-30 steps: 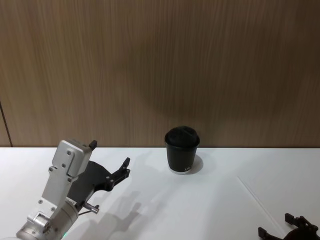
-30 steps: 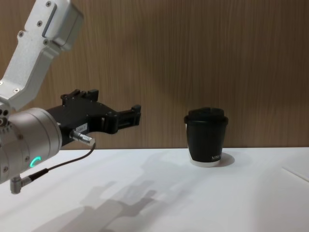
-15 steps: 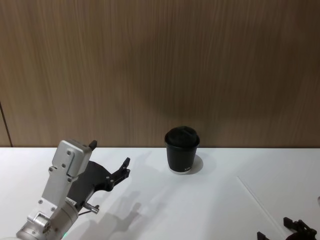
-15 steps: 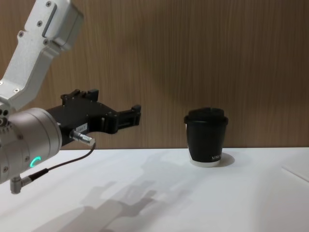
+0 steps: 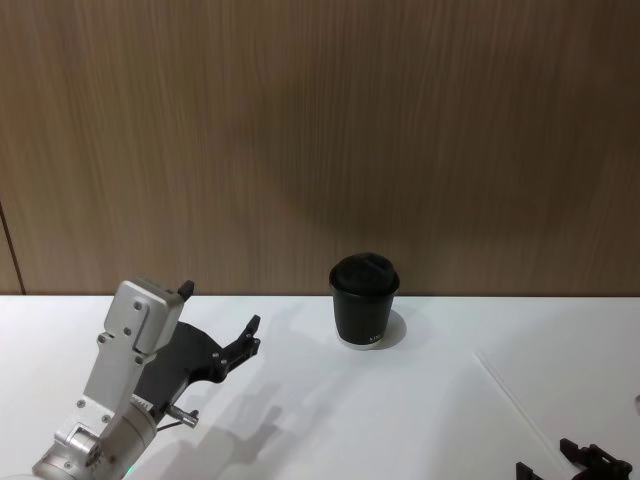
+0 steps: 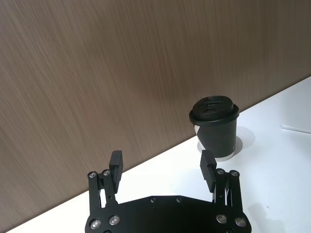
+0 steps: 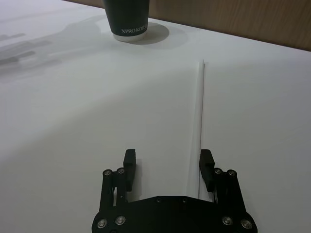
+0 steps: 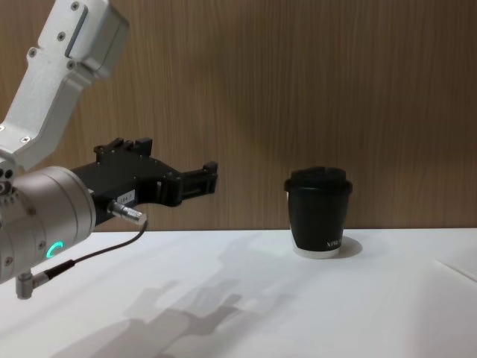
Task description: Pick up the straw with one hand, pass it to the other hand, and insert it into the cup.
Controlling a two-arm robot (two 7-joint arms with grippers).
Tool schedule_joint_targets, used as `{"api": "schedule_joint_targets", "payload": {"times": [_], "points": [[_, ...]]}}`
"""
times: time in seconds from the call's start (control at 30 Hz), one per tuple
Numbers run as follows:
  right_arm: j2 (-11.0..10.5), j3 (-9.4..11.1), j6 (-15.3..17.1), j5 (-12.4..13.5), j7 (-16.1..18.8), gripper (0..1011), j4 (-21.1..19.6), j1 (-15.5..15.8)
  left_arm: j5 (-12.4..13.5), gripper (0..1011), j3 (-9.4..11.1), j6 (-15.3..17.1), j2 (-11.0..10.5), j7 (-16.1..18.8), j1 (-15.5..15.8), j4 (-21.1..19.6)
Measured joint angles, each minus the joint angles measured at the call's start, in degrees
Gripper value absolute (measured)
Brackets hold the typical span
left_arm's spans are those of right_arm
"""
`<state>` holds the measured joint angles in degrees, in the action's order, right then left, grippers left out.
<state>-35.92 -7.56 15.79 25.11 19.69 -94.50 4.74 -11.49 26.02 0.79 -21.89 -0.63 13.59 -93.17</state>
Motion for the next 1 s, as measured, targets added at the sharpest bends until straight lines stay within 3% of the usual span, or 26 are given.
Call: {"api": "schedule_joint_targets", "payload": {"times": [0.17, 1.0], "points": [[0.02, 0.01, 0.12, 0.05, -0.08, 765, -0.01, 0.03, 0.01, 1002, 0.0, 0.0, 0.0, 0.0, 0.0, 0.0], [0.09, 0.0, 0.45, 0.15, -0.25, 601, -0.01, 0.07, 0.0, 1002, 0.0, 0.0, 0.0, 0.0, 0.0, 0.0]]}}
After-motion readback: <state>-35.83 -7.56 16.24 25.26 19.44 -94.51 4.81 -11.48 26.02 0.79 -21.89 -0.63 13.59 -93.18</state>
